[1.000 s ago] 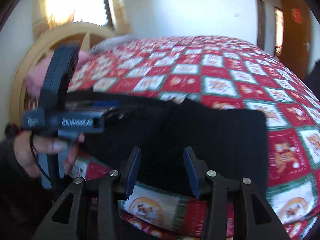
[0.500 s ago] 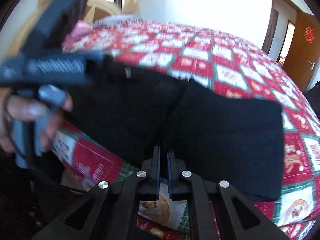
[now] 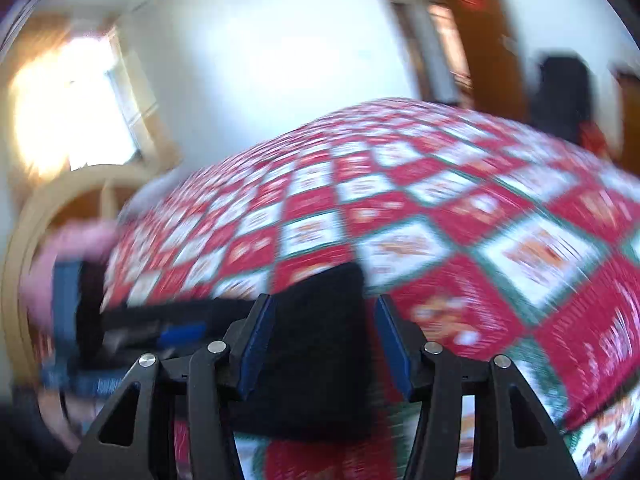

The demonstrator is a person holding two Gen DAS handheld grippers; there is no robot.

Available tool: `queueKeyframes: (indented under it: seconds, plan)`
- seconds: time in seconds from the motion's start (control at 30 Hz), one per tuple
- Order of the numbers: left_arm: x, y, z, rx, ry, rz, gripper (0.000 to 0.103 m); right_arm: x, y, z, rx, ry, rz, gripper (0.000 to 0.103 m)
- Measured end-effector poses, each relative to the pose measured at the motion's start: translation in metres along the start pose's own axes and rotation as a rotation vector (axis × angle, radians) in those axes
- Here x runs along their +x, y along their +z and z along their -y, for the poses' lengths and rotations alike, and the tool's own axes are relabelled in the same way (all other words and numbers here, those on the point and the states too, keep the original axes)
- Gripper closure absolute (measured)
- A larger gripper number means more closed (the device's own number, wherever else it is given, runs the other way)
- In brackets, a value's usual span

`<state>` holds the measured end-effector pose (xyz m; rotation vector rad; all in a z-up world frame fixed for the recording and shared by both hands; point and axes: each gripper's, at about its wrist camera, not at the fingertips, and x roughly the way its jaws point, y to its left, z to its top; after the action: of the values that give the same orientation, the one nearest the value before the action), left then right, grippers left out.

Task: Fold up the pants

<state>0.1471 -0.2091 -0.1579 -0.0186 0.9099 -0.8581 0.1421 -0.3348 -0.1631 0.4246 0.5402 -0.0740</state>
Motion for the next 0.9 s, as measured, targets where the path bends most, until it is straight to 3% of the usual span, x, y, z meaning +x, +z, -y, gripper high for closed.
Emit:
queueKeyframes:
  seconds: [0.07, 0.2, 0.27, 0.3, 0.57, 0.9]
  plan:
    - [0.002, -0.001, 0.001, -0.002, 0.007, -0.004, 0.051, -0.002, 0.002, 0.009, 0.058, 0.012, 0.011, 0.046]
    - [0.003, -0.001, 0.003, -0.004, 0.027, -0.006, 0.07, -0.002, -0.001, -0.004, 0.0, 0.005, 0.025, 0.042]
    - [0.001, -0.002, 0.004, -0.006, 0.023, -0.005, 0.085, -0.004, -0.003, -0.009, -0.027, -0.001, 0.028, 0.042]
    - [-0.001, -0.002, 0.005, -0.006, 0.019, -0.001, 0.087, -0.004, -0.003, -0.011, -0.041, -0.003, 0.035, 0.042]
    - [-0.029, 0.001, 0.007, -0.029, -0.065, 0.053, 0.089, -0.005, -0.003, -0.005, -0.023, 0.005, 0.045, 0.041]
    - [-0.073, -0.001, -0.041, -0.205, -0.095, 0.096, 0.089, -0.005, -0.004, -0.009, -0.041, 0.009, 0.044, 0.038]
